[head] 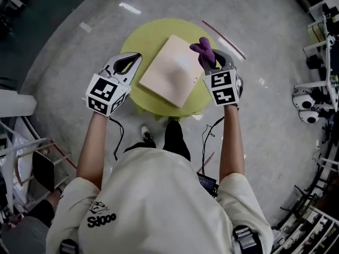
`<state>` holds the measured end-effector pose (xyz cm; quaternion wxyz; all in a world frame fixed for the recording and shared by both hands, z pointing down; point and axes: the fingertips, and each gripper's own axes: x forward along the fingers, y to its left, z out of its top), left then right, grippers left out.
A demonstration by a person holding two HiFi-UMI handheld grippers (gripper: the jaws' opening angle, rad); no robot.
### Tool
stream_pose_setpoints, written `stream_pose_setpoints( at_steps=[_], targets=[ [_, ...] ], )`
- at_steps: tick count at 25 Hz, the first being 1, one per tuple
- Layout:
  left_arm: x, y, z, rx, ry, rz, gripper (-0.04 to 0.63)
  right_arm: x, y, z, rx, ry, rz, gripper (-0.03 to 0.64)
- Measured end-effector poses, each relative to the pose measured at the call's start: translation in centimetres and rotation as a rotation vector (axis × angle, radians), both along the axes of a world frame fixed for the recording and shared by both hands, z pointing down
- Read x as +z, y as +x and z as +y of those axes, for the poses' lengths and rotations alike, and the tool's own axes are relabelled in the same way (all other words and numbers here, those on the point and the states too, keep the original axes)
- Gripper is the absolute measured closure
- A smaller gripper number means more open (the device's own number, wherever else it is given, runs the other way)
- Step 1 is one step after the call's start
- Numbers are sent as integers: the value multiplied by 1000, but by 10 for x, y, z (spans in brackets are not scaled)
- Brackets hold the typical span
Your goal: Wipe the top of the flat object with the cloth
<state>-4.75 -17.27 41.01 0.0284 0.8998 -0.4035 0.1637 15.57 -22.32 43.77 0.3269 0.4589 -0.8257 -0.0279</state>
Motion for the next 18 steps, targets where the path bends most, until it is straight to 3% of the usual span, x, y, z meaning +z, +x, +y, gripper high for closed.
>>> stream_pose_setpoints(
  at_steps=[8, 18],
  targets=[
    [-65, -5, 36, 39, 122, 45, 589, -76, 1, 71, 90, 112, -170, 543],
    [-89, -16, 59, 62, 217, 28, 589, -123, -31, 124, 54, 264, -193, 543]
  ],
)
